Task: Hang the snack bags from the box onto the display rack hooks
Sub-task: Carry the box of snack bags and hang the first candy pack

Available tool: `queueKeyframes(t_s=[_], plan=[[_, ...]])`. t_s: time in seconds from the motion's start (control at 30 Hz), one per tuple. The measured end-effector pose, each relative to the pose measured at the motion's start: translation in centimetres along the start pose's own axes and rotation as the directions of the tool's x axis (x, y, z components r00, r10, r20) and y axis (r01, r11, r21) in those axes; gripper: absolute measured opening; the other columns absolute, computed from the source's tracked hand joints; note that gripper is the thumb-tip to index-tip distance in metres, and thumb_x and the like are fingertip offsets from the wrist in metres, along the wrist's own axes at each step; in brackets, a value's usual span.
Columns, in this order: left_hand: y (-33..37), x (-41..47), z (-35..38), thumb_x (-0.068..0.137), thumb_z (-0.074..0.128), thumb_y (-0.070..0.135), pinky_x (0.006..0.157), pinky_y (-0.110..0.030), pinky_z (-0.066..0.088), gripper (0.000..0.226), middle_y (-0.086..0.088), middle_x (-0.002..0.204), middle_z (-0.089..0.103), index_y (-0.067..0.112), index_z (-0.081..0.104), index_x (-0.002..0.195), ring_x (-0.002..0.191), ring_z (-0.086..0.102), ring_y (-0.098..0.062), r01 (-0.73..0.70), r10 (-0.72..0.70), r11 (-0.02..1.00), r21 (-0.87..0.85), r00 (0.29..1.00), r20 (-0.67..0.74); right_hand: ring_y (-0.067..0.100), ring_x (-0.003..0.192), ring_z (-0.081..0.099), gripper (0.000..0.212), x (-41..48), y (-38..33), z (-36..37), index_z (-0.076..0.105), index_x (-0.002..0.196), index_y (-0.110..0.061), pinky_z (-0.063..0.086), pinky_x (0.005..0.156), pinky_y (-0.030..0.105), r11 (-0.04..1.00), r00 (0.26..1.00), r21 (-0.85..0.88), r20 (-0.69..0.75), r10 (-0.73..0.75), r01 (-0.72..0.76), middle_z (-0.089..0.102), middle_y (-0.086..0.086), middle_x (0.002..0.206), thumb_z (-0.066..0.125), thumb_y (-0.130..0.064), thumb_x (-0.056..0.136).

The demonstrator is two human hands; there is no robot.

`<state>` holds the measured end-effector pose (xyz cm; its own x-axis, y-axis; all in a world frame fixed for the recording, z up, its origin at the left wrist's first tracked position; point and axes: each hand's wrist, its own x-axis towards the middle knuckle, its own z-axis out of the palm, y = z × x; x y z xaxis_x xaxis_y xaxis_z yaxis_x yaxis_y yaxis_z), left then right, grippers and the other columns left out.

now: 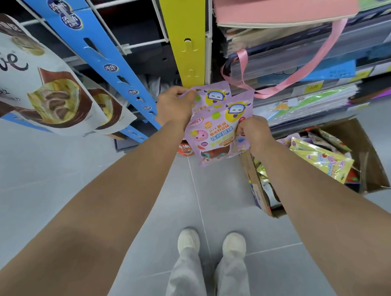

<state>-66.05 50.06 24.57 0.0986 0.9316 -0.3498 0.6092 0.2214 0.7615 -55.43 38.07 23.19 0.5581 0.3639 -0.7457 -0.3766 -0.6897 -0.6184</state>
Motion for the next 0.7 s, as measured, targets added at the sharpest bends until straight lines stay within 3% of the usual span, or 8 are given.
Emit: queueKeyframes(t_s=[0.17,0.27,0.33,0.43,0.5,0.57,0.7], plan=[[1.8,0.2,-0.4,0.076,0.067,0.015,0.052,-0.020,0.038,0.026,0.004,0.056,0.049,0.017,0.048,0.057,0.052,0.046,-0.011,0.235,-0.223,0.965,-0.120,0.969,0.106,0.026,0.084,0.053,0.028,0.2,0.0,0.1,0.045,0.058,-0.008,0.043,0.071,0.032,0.999,1.000,0.031,0.009,0.024,-0.025,0.050,0.008,0.064,0.046,0.012,0.078],[3.0,-0.2,-1.1,0.072,0.063,0.006,0.060,-0.026,0.046,0.018,-0.005,0.061,0.052,0.010,0.047,0.066,0.053,0.051,-0.020,0.386,-0.358,0.905,-0.181,0.918,0.171,0.024,0.074,0.049,0.031,-0.2,-0.1,-0.2,0.042,0.056,-0.008,0.040,0.059,0.025,1.000,1.000,0.000,0.002,0.011,-0.011,0.046,0.007,0.061,0.047,0.011,0.080],[3.0,-0.1,-1.3,0.065,0.062,0.005,0.060,-0.029,0.051,0.019,-0.010,0.076,0.061,0.007,0.051,0.080,0.059,0.061,-0.025,0.458,-0.417,0.869,-0.185,0.881,0.225,0.021,0.065,0.045,0.032,-0.4,0.0,-0.4,0.043,0.056,-0.008,0.034,0.053,0.022,1.000,1.000,0.024,0.002,0.000,0.000,0.045,0.006,0.059,0.047,0.013,0.080],[2.1,1.2,-1.1,0.053,0.059,0.013,0.069,-0.033,0.055,0.025,-0.010,0.099,0.065,0.012,0.053,0.077,0.082,0.068,-0.028,0.499,-0.459,0.862,-0.089,0.843,0.282,0.017,0.060,0.045,0.032,-0.6,0.4,-0.7,0.045,0.057,-0.009,0.035,0.053,0.020,1.000,1.000,0.028,0.014,-0.010,0.009,0.047,0.004,0.060,0.046,0.012,0.080],[2.4,0.9,-1.2,0.070,0.060,0.012,0.061,-0.028,0.050,0.013,-0.008,0.082,0.056,0.013,0.047,0.070,0.069,0.058,-0.021,0.473,-0.433,0.879,-0.062,0.846,0.311,0.014,0.059,0.045,0.033,-0.8,0.5,-0.9,0.046,0.058,-0.011,0.036,0.053,0.020,1.000,0.999,0.016,0.023,-0.022,0.022,0.049,0.003,0.061,0.045,0.012,0.081],[2.9,0.3,-1.4,0.085,0.052,0.009,0.051,-0.026,0.039,0.019,-0.003,0.069,0.045,0.013,0.044,0.068,0.057,0.045,-0.016,0.451,-0.411,0.889,-0.074,0.860,0.303,0.012,0.059,0.046,0.034,-0.8,0.6,-1.1,0.047,0.059,-0.013,0.036,0.053,0.020,0.999,0.999,0.007,0.025,-0.038,0.037,0.050,0.001,0.063,0.044,0.012,0.082],[2.3,-0.2,-1.5,0.090,0.042,0.012,0.051,-0.023,0.034,0.021,-0.002,0.064,0.048,0.014,0.042,0.069,0.052,0.045,-0.018,0.456,-0.412,0.890,-0.034,0.832,0.371,0.011,0.059,0.047,0.034,-0.9,0.7,-1.7,0.047,0.059,-0.013,0.036,0.051,0.020,0.999,0.999,0.009,0.006,-0.038,0.037,0.051,0.000,0.063,0.045,0.013,0.081]])
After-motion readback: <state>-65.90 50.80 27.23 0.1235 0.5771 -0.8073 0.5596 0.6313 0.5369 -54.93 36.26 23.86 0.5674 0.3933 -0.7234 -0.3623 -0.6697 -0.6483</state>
